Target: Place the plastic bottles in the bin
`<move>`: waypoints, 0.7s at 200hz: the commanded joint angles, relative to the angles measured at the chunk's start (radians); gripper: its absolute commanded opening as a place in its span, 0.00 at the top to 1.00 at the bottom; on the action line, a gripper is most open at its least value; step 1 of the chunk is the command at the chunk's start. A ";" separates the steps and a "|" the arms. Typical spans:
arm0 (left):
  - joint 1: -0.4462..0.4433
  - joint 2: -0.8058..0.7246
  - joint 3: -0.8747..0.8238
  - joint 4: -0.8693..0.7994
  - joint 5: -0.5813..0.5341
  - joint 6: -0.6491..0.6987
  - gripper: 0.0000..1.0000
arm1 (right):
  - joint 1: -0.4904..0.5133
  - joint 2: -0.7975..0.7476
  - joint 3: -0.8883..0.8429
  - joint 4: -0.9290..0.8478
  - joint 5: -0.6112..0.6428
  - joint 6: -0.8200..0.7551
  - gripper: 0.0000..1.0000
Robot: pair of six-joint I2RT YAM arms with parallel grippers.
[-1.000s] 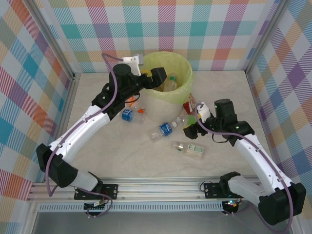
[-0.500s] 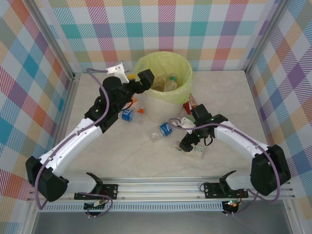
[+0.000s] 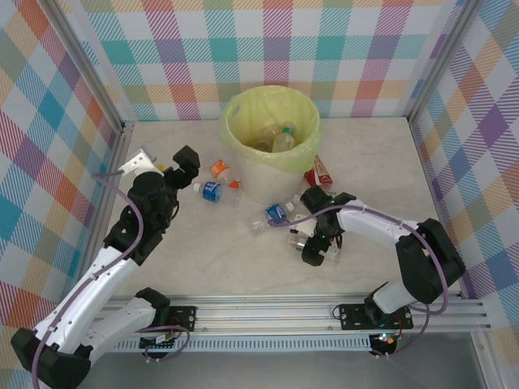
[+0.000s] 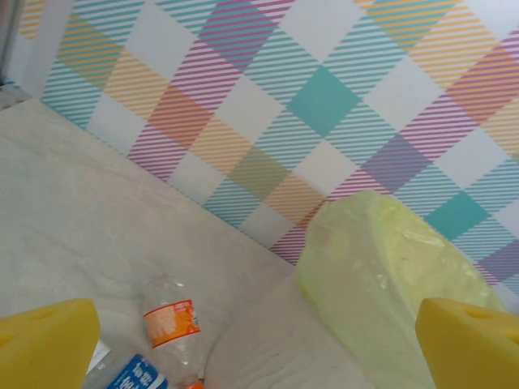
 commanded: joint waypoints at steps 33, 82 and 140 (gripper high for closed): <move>0.033 -0.016 -0.081 -0.044 0.004 -0.109 0.00 | 0.024 0.032 -0.047 0.033 0.040 -0.027 0.02; 0.055 0.034 -0.091 -0.026 0.055 -0.139 0.00 | 0.039 0.051 -0.062 0.066 0.056 -0.030 0.22; 0.072 0.071 -0.095 -0.023 0.088 -0.177 0.00 | 0.042 -0.025 -0.070 0.093 0.030 -0.040 0.45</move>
